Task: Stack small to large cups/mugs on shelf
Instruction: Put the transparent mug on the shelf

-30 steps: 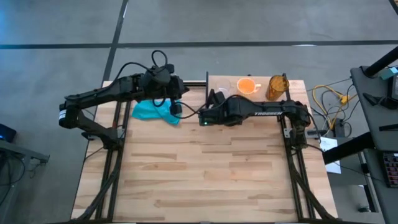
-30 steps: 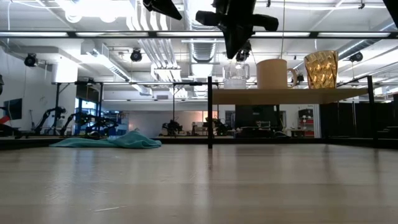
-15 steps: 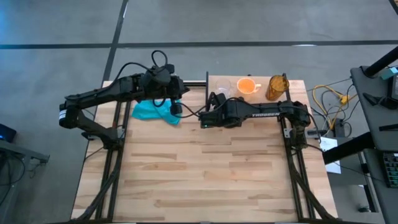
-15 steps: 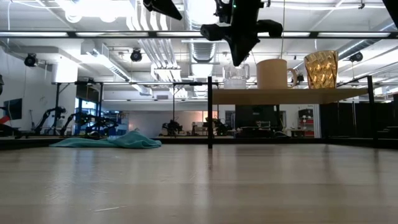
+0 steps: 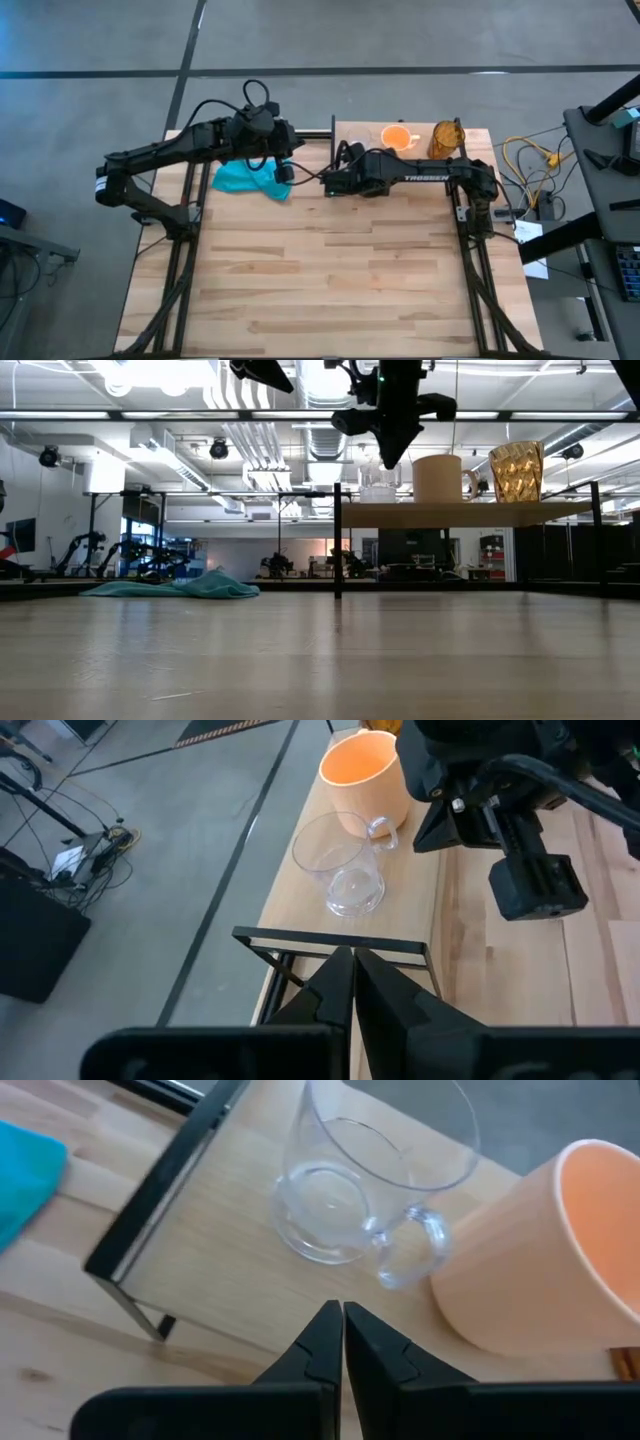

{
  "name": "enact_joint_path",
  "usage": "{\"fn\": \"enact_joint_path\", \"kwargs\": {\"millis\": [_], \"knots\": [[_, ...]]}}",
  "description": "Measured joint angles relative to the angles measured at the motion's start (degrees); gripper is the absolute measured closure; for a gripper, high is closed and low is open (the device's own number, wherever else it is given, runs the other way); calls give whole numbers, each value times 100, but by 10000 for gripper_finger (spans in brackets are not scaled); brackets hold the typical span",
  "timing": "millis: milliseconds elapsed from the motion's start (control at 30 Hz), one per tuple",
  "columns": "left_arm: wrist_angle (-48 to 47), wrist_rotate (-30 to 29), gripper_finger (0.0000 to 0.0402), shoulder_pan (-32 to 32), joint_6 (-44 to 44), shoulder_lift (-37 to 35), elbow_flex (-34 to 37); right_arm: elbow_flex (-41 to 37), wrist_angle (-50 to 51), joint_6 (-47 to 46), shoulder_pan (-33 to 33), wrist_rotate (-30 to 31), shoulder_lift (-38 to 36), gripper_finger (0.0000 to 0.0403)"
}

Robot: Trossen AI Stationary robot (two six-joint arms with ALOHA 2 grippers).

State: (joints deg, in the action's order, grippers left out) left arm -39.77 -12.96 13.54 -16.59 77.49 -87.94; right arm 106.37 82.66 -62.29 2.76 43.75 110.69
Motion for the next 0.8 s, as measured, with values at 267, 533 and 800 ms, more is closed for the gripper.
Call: {"fn": "enact_joint_path", "kwargs": {"millis": [267,533,800], "knots": [[4,-12,402,2,-5,2,0,0,231,35,28,-22,0,394],[6,-12,402,2,-3,7,0,0,449,101,60,-42,0,394],[2,-10,402,2,-3,9,0,0,560,149,73,-39,0,394]]}}
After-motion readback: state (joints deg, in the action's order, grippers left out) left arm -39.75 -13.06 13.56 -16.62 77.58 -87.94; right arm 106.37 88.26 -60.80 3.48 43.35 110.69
